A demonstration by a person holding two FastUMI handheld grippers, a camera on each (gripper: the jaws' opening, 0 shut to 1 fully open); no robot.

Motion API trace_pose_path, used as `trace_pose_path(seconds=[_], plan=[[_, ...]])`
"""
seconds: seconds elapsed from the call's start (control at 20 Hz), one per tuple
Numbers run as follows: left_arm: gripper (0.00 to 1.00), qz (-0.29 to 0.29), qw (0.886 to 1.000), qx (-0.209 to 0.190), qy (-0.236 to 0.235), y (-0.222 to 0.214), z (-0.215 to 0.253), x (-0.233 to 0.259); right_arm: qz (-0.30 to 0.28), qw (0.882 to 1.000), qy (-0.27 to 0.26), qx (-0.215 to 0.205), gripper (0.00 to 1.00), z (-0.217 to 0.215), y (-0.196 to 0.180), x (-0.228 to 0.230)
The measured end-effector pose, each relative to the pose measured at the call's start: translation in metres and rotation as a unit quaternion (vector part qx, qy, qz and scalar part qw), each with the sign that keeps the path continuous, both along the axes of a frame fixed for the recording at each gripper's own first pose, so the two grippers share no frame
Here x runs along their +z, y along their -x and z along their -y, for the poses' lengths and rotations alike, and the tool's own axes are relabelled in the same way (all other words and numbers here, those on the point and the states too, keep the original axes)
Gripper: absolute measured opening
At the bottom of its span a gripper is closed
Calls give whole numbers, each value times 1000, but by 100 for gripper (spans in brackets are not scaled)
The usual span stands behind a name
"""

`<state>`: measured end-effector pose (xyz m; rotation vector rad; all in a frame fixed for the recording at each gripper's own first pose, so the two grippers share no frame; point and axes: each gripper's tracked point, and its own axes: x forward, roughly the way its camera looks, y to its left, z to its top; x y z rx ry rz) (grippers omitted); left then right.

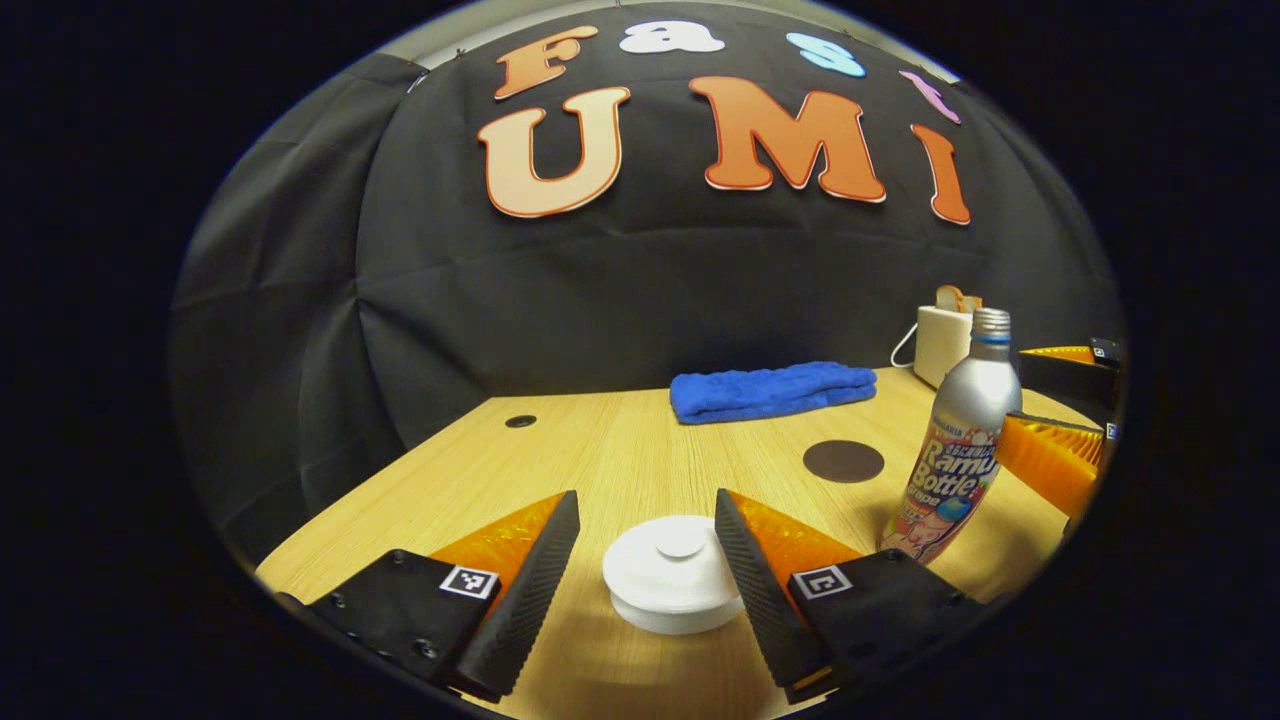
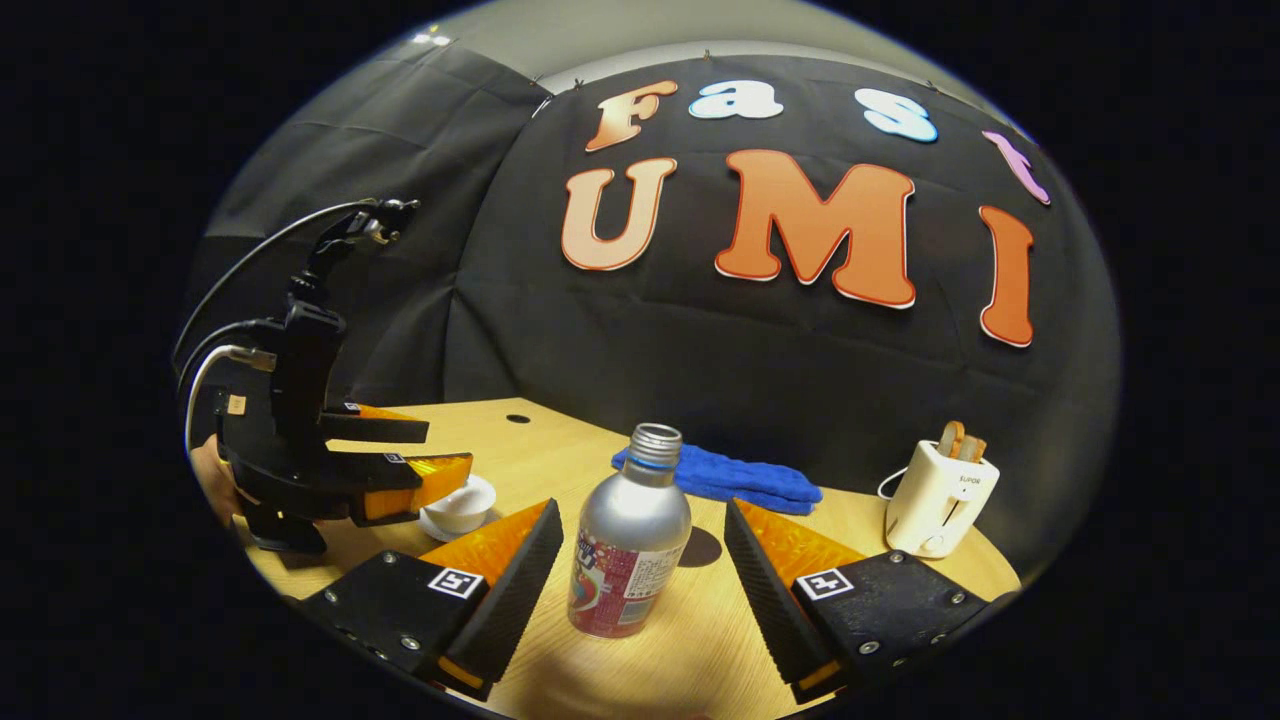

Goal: Open the teacup lid with one hand, grasp the water bottle and pour water into the teacup with the other hand; after pouring, place the water bottle on the coaster and then close the teacup lid.

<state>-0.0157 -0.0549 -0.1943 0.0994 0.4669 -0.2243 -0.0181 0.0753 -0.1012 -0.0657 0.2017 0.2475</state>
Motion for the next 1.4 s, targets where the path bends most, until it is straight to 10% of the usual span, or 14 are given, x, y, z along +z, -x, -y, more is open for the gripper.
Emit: trace_pose_path(seconds=[0.55, 1.15, 1.4], plan=[[76, -26, 999, -16, -13, -3, 12, -20, -23, 1000, 6, 6, 98, 0, -1, -20], [33, -9, 1000, -16, -2, -9, 12, -13, -39, 999, 7, 11, 98, -1, -4, -32], [33, 1, 1000, -15, 3, -8, 9, -8, -51, 999, -4, 11, 98, -1, -7, -37]])
